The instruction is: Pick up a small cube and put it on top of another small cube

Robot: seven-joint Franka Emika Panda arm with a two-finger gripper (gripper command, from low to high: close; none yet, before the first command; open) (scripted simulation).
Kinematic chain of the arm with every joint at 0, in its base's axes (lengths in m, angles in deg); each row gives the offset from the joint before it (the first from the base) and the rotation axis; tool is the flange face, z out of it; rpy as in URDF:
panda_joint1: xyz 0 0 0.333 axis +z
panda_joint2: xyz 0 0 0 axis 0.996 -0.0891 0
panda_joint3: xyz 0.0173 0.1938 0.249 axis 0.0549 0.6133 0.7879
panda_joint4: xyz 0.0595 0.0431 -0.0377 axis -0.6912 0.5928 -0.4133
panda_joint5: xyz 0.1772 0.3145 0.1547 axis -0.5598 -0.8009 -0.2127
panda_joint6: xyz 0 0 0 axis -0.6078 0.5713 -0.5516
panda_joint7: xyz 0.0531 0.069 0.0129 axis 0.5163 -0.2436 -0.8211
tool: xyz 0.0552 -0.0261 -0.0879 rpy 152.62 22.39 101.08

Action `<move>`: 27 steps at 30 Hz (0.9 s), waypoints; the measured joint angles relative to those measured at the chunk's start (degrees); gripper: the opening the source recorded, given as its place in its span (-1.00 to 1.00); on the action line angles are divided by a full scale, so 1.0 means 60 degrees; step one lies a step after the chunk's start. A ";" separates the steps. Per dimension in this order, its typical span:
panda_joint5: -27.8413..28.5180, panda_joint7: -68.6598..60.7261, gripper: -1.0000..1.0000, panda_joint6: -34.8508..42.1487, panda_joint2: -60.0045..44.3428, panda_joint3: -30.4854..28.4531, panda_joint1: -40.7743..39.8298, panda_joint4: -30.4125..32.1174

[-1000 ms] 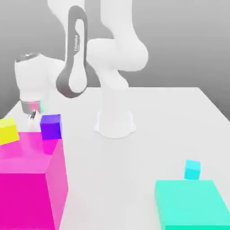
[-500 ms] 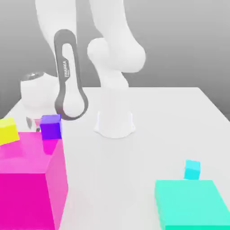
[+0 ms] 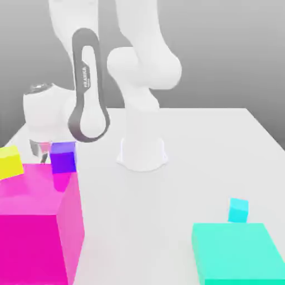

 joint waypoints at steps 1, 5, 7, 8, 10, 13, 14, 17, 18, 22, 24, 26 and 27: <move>0.0375 0.0261 -1.00 0.0148 0.0195 -0.0146 0.0033 0.0046; 0.1513 0.1001 -1.00 0.0732 0.0962 -0.0321 -0.0227 0.0239; 0.1842 0.1183 -1.00 0.1008 0.1329 -0.0298 -0.0337 0.0348; 0.1780 0.1010 -1.00 0.1059 0.1373 -0.0264 -0.0256 0.0283; 0.0987 0.0413 -1.00 0.1296 0.1206 -0.0329 -0.0124 -0.0157; 0.0177 -0.0174 -1.00 0.2093 0.0925 -0.0441 -0.0091 -0.1132; 0.0014 -0.0290 -1.00 0.2384 0.0827 -0.0379 -0.0193 -0.1475; -0.0124 -0.0298 -1.00 0.3374 0.0669 -0.0413 -0.0365 -0.2491; -0.0032 -0.0127 -1.00 0.3763 0.0717 -0.0360 -0.0402 -0.2808; 0.0340 0.0644 -1.00 0.5389 0.1023 -0.0050 -0.0413 -0.4055; 0.0479 0.1009 -1.00 0.6216 0.1190 0.0061 -0.0203 -0.4678; 0.0638 0.1485 -1.00 0.7031 0.1439 0.0180 0.0018 -0.5238; 0.0758 0.1857 -1.00 0.7431 0.1656 0.0316 0.0168 -0.5446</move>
